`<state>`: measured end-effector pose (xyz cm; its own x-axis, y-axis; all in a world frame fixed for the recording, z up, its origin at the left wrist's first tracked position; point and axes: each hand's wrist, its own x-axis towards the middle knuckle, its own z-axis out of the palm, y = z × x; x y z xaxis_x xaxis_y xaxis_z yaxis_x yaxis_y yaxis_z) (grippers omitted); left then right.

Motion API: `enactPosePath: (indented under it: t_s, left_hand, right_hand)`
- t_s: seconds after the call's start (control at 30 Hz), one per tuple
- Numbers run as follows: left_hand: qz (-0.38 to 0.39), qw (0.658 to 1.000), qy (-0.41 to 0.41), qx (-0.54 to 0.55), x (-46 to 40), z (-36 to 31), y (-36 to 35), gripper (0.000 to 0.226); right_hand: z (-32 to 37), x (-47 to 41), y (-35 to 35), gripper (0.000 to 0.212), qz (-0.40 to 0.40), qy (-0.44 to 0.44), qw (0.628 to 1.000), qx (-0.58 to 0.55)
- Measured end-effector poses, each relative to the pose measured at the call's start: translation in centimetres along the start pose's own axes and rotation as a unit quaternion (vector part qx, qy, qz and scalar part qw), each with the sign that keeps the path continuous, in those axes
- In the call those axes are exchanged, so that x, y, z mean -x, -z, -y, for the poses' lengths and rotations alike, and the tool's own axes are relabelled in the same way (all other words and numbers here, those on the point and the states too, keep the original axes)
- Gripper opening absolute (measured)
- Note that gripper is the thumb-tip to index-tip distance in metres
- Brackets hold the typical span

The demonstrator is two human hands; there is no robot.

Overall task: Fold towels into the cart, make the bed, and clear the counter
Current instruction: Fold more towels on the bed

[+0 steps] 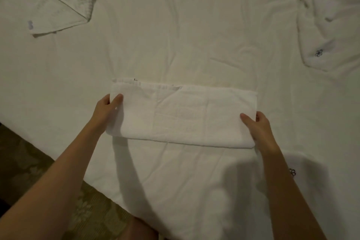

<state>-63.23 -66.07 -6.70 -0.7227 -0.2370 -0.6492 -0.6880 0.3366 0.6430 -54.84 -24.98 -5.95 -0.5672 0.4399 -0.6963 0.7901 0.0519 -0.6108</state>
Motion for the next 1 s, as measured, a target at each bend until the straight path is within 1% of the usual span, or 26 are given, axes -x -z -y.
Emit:
enactPosePath:
  t_s: [0.07, 0.17, 0.3, 0.4, 0.5, 0.6, 0.67, 0.73, 0.83, 0.87, 0.9, 0.97, 1.0]
  left_hand:
    - [0.044, 0.998, -0.009, 0.037, 0.3, -0.2, 0.6, 0.03]
    - [0.099, 0.994, -0.018, 0.043, 1.2, -0.3, 1.1, 0.039]
    - [0.097, 0.992, -0.047, 0.059, 2.6, -0.8, 1.2, 0.037]
    - [0.091, 0.992, -0.063, 0.063, 3.7, -1.5, 1.1, 0.031]
    - [0.092, 0.991, -0.057, 0.083, 4.8, -2.2, 1.0, 0.036]
    - [0.105, 0.988, -0.052, 0.098, 5.2, -2.0, 1.6, 0.028]
    - [0.118, 0.987, -0.049, 0.1, 5.2, -1.7, 2.0, 0.031]
    - [0.132, 0.985, -0.038, 0.1, 5.2, -1.6, 2.3, 0.038]
    - [0.158, 0.982, -0.031, 0.1, 5.4, -1.6, 2.8, 0.033]
    - [0.167, 0.98, -0.028, 0.107, 5.5, -1.7, 2.9, 0.034]
    - [0.172, 0.977, -0.009, 0.128, 5.6, -1.7, 3.0, 0.041]
    - [0.176, 0.97, 0.033, 0.162, 5.6, -1.6, 3.2, 0.055]
    - [0.188, 0.968, 0.034, 0.164, 5.5, -1.5, 3.3, 0.061]
  right_hand:
    - [0.4, 1.0, 0.2, 0.04, 0.008, 0.033, 0.999, 0.001]
    - [1.8, 3.0, 0.0, 0.03, 0.01, 0.066, 0.998, 0.023]
    - [5.3, 6.2, -2.4, 0.028, -0.004, 0.111, 0.991, 0.071]
    - [8.0, 9.0, -6.3, 0.025, -0.024, 0.156, 0.982, 0.103]
    - [9.7, 11.4, -11.3, 0.022, 0.001, 0.177, 0.979, 0.099]
    - [10.3, 13.4, -17.1, 0.022, 0.02, 0.211, 0.968, 0.13]
    - [10.4, 14.5, -20.5, 0.022, 0.037, 0.224, 0.964, 0.14]
    - [10.6, 15.3, -23.2, 0.021, 0.041, 0.23, 0.96, 0.152]
    - [10.6, 16.4, -26.0, 0.019, 0.047, 0.241, 0.956, 0.162]
    - [10.5, 16.7, -26.7, 0.02, 0.049, 0.242, 0.953, 0.172]
    - [10.5, 16.8, -27.3, 0.022, 0.047, 0.24, 0.95, 0.192]
    - [10.0, 16.6, -28.4, 0.031, 0.049, 0.233, 0.94, 0.244]
    - [9.8, 16.5, -28.6, 0.036, 0.059, 0.235, 0.932, 0.268]
